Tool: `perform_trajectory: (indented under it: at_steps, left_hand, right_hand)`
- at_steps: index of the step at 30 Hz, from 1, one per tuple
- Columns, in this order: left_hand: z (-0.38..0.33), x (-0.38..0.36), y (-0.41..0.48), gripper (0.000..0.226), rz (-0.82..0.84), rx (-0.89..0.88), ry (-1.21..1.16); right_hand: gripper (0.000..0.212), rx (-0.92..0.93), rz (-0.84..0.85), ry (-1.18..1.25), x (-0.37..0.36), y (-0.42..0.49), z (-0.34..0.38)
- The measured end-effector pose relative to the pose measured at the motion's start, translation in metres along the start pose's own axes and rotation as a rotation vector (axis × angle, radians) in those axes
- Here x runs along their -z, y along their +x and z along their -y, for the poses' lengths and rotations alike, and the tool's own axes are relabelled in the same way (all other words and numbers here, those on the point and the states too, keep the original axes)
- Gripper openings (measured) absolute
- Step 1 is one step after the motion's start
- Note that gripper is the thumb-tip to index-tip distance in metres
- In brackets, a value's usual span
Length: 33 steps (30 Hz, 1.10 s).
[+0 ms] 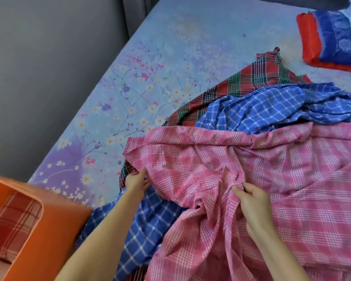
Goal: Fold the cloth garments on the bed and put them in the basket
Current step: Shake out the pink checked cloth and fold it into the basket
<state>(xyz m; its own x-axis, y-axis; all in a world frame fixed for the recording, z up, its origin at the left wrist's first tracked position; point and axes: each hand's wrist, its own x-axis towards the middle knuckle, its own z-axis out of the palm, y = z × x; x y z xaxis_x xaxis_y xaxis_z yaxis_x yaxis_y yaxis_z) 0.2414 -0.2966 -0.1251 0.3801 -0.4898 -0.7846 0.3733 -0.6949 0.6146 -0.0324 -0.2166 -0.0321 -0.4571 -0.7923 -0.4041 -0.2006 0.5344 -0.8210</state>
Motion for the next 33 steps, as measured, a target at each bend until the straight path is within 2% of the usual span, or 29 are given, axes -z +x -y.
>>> perform_trajectory:
  at_steps: [1, 2, 3, 4, 6, 7, 9, 11, 14, 16, 19, 20, 23, 25, 26, 28, 33]
  left_hand:
    - [-0.006, -0.001, 0.006, 0.011, -0.022, -0.054, 0.008]
    - [-0.013, -0.001, 0.012, 0.023, -0.053, -0.131, 0.104]
    - [-0.021, 0.001, 0.022, 0.047, -0.124, -0.216, 0.313]
    - [-0.032, 0.005, 0.027, 0.061, -0.189, -0.305, 0.638]
    - [-0.055, 0.011, 0.033, 0.056, -0.307, -0.572, 1.259]
    - [-0.065, 0.013, 0.035, 0.048, -0.303, -0.721, 1.441]
    - [-0.082, 0.015, 0.032, 0.031, -0.185, -0.895, 1.602]
    - [-0.097, 0.012, 0.018, 0.019, -0.022, -0.986, 1.531]
    - [-0.130, 0.006, -0.032, 0.014, 0.189, -0.991, 1.179]
    - [-0.156, 0.006, -0.077, 0.012, 0.291, -1.021, 1.063]
    - [-0.189, 0.007, -0.152, 0.016, 0.432, -1.171, 1.151]
    - [-0.200, 0.006, -0.183, 0.015, 0.473, -1.246, 1.192]
    - [-0.219, 0.003, -0.265, 0.007, 0.603, -1.442, 1.254]
    - [-0.222, 0.000, -0.311, 0.017, 0.677, -1.505, 1.272]
    - [-0.223, 0.000, -0.337, 0.017, 0.683, -1.541, 1.289]
    - [-0.224, 0.003, -0.374, 0.012, 0.660, -1.611, 1.309]
    - [-0.219, 0.025, -0.400, 0.006, 0.472, -1.646, 1.285]
  right_hand:
    - [0.030, -0.003, 0.010, -0.009, 0.001, 0.001, 0.002]
    - [0.028, 0.003, 0.018, -0.016, 0.003, 0.001, 0.005]
    - [0.027, 0.013, 0.024, -0.022, 0.004, 0.000, 0.008]
    - [0.027, 0.022, 0.021, -0.028, 0.004, 0.001, 0.011]
    - [0.022, 0.055, 0.004, -0.044, 0.005, -0.002, 0.021]
    - [0.018, 0.077, 0.002, -0.056, 0.004, -0.003, 0.027]
    - [0.019, 0.104, -0.003, -0.074, 0.000, -0.005, 0.033]
    - [0.019, 0.112, 0.008, -0.092, -0.003, -0.009, 0.038]
    - [0.025, 0.149, 0.062, -0.078, 0.004, -0.022, 0.056]
    - [0.024, 0.204, 0.078, -0.054, 0.012, -0.034, 0.080]
    - [0.010, 0.353, 0.085, -0.026, 0.026, -0.061, 0.128]
    - [0.013, 0.400, 0.099, -0.014, 0.033, -0.075, 0.148]
    - [0.046, 0.469, 0.257, 0.009, 0.046, -0.109, 0.196]
    - [0.054, 0.500, 0.364, 0.027, 0.047, -0.124, 0.219]
    - [0.050, 0.538, 0.391, 0.033, 0.051, -0.134, 0.230]
    - [0.028, 0.613, 0.364, 0.008, 0.064, -0.151, 0.245]
    - [0.007, 0.710, 0.112, -0.049, 0.116, -0.184, 0.266]
